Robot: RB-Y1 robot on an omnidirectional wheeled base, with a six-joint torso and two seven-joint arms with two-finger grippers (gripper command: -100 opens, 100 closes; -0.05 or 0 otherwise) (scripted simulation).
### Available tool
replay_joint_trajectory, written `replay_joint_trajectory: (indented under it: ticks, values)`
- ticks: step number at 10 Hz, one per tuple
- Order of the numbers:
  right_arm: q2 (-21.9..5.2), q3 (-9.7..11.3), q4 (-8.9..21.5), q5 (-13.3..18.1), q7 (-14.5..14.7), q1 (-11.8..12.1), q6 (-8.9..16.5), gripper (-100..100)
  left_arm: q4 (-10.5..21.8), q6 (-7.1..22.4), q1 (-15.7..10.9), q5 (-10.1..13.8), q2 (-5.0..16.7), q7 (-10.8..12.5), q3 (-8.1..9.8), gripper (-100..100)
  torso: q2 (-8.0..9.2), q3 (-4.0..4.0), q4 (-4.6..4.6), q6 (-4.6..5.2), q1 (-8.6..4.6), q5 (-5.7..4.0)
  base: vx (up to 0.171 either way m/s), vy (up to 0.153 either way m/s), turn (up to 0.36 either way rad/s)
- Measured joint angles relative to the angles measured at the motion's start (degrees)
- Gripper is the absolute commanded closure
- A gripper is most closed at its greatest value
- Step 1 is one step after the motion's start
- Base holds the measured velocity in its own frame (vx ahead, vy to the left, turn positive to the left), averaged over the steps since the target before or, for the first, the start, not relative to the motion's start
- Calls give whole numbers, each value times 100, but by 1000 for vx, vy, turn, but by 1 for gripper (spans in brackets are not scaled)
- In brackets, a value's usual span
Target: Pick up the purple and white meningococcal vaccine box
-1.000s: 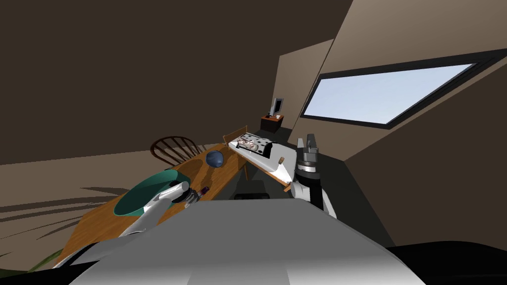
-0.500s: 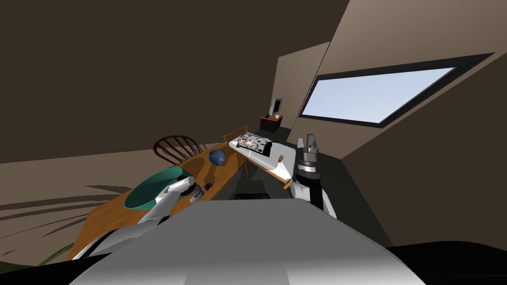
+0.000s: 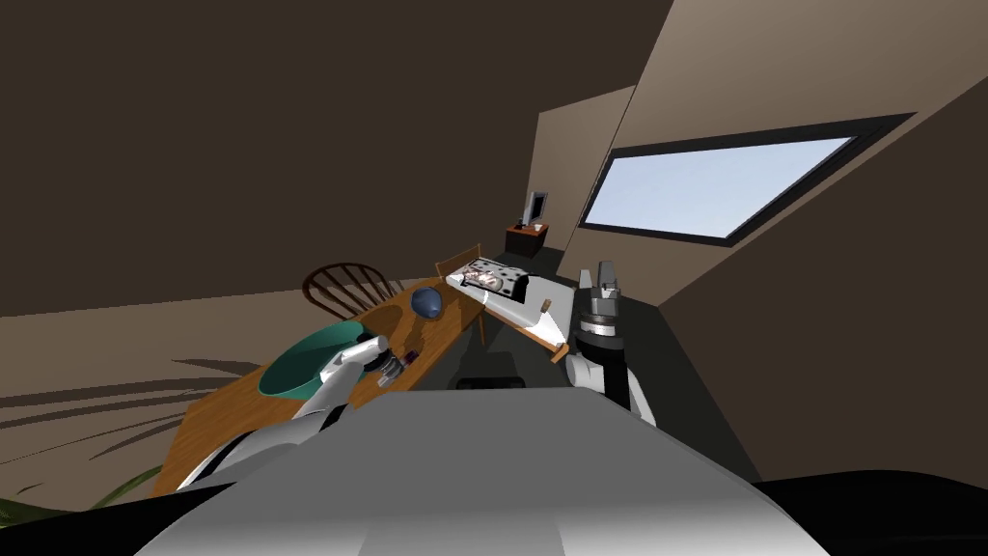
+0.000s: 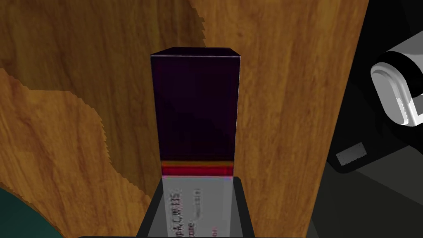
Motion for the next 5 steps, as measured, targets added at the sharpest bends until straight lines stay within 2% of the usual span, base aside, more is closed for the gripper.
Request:
replay_joint_trajectory:
  ticks: [2,3,4,5]
  values:
    - [0,0,0,0,0,0,0,0,34,119,-199,-275,-130,91,141,100,-4,-2,0,1,-2,-1,-80,40,-38]
    - [0,0,0,0,0,0,0,0,-160,286,-232,-447,-233,192,235,100,6,4,3,4,-5,-3,-72,37,-30]
    - [0,0,0,0,0,0,0,0,-77,333,-349,-553,-266,226,284,100,1,1,0,0,-5,-3,-23,13,-5]
    - [0,0,0,0,0,1,0,0,-55,331,-360,-563,-267,227,288,0,-12,-6,-1,0,-11,-3,-6,3,2]
